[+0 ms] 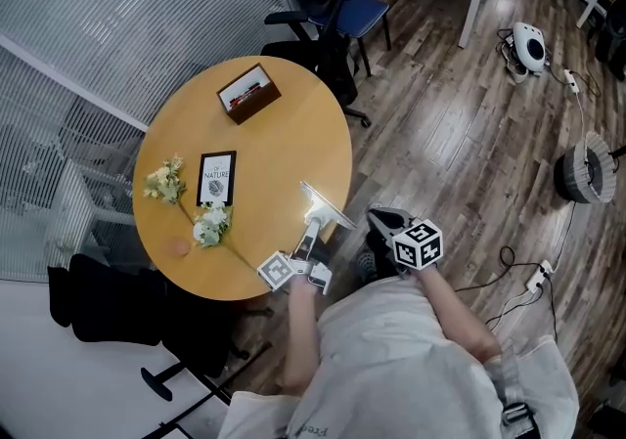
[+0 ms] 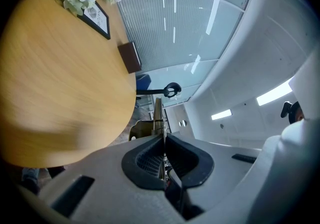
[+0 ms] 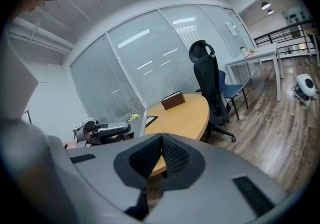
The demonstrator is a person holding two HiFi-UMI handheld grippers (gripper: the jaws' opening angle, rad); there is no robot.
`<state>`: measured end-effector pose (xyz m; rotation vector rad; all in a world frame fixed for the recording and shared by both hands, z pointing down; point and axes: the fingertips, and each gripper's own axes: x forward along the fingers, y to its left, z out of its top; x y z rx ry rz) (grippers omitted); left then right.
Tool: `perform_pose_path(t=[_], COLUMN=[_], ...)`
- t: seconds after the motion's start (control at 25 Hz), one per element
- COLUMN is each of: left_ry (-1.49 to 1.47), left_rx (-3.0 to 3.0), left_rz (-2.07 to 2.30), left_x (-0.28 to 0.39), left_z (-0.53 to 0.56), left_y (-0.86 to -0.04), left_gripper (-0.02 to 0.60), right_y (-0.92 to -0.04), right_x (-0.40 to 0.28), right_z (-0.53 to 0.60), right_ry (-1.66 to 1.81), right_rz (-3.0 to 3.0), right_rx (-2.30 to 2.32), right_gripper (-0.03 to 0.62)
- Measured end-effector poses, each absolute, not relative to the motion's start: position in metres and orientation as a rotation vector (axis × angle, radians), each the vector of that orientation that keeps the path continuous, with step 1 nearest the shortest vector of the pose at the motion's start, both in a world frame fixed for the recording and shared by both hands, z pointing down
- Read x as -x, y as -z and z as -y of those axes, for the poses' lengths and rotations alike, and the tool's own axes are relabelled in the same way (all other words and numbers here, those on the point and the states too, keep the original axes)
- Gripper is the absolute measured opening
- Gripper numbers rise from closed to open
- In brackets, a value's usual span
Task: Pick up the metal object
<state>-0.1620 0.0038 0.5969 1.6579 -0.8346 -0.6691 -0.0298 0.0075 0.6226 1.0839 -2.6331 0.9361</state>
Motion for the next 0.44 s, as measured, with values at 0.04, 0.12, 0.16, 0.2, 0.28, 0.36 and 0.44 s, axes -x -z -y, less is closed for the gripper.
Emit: perform_pose_path(t=[0.04,0.12,0.16,0.2,0.28,0.36,0.44], left_ry=[0.667,0.67,0.669,0.667,0.663,0.661,0.656], left_rx=[-1.659,-1.65,-1.649,-1.656,-1.674,-1.684,-1.691], left_rz=[0.831,0.827,0.829,0.832,0.831,0.826,0.823], left_x=[0.1604,0.1589,0.1593,0.1599,0.1596,0.1583,0.1572], left_z=[-0.0029,-0.0019,-0.0022,-0.0027,-0.0025,-0.0009,0.0008], left_y=[-0.5962,-0.5956,-0.5958,-0.5958,-0.594,-0.5919,-0.5908], left_gripper=[0.011,0.011,0.011,0.011,0.011,0.011,0.011], right_y=[-0.6231,-0.6248,-0.6253,-0.6254,-0.6245,-0.6237,-0.6234], right_x=[0.0288,0.0275,0.0272,0.027,0.0267,0.027,0.0277], right_z=[-0.0067,-0.0066,-0.0071,-0.0076,-0.0073,-0.0061,-0.0049], right_ry=[-0.938,-0.943,-0.947,-0.949,-0.949,-0.947,-0.945], right_rz=[2.632,2.628,2.627,2.626,2.627,2.63,2.633], right_rx=[-1.087,-1.089,-1.089,-1.088,-1.087,-1.085,-1.08], right_gripper=[-0.003,-0.003,-0.003,-0.003,-0.003,-0.003,-0.003])
